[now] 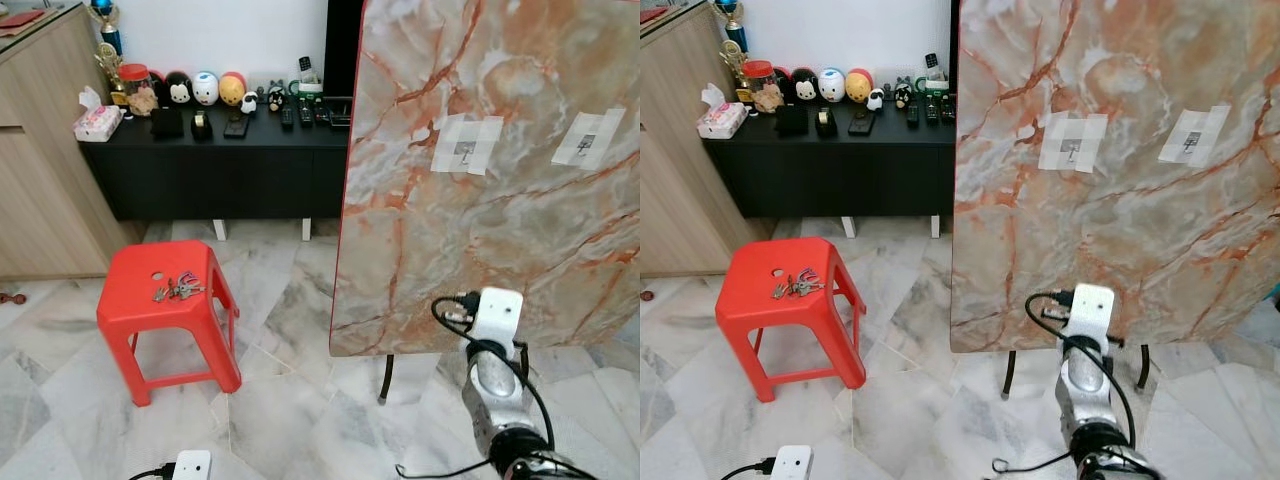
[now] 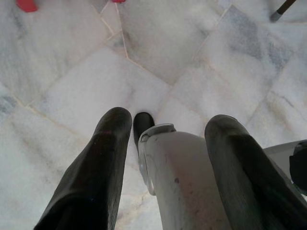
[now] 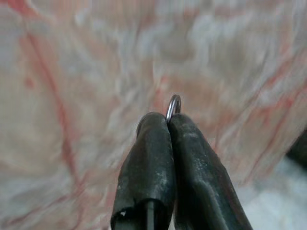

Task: Hang keys on a hook

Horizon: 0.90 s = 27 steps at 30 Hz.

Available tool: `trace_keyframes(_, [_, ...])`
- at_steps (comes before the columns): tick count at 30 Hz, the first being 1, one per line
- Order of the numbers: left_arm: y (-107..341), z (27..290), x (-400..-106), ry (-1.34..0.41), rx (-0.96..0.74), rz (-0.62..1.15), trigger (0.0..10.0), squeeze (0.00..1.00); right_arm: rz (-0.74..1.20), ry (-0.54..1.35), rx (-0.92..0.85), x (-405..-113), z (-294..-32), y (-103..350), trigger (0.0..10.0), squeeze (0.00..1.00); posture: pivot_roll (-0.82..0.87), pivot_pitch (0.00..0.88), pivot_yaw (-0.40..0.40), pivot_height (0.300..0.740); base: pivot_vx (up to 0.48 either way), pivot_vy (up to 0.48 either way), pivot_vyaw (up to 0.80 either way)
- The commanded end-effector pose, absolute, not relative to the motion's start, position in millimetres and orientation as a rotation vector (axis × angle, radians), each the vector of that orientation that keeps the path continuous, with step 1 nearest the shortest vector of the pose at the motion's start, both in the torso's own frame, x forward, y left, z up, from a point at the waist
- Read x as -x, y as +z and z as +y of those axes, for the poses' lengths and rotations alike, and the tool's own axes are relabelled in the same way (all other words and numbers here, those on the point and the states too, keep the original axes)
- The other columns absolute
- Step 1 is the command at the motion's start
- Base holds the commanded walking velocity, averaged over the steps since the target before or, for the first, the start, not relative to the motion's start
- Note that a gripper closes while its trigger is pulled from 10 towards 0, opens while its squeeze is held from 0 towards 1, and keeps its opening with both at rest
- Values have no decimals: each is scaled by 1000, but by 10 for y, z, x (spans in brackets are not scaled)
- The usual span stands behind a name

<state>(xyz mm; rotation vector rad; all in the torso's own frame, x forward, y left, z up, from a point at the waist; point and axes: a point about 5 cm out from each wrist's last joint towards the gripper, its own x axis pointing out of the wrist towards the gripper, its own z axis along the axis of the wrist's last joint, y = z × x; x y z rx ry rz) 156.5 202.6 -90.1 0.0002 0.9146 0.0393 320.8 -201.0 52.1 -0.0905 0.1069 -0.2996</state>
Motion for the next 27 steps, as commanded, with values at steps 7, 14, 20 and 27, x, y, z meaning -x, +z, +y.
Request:
trace_keyframes(7, [-914, 1983, -1556, 50, 22, 920, 10000, 0, -33, -325, 235, -3336, -2064, 813, 10000, 0, -4, 0, -89, 740, 0, 0, 0])
trace_keyframes(14, [-921, 1983, -1535, 55, 37, 919, 10000, 0, -75, -462, 215, -3322, -2219, 902, 10000, 0, -1, 0, -90, 740, 0, 0, 0])
trace_keyframes(20, [-934, 1944, -1535, 79, 71, 936, 10000, 0, -86, -469, 236, -3323, -2220, 918, 10000, 0, 3, 0, -93, 740, 0, 0, 0])
trace_keyframes(27, [-931, 1898, -1565, 62, 86, 938, 10000, 0, -89, -479, 219, -3338, -2209, 936, 10000, 0, 1, 0, -89, 740, 0, 0, 0])
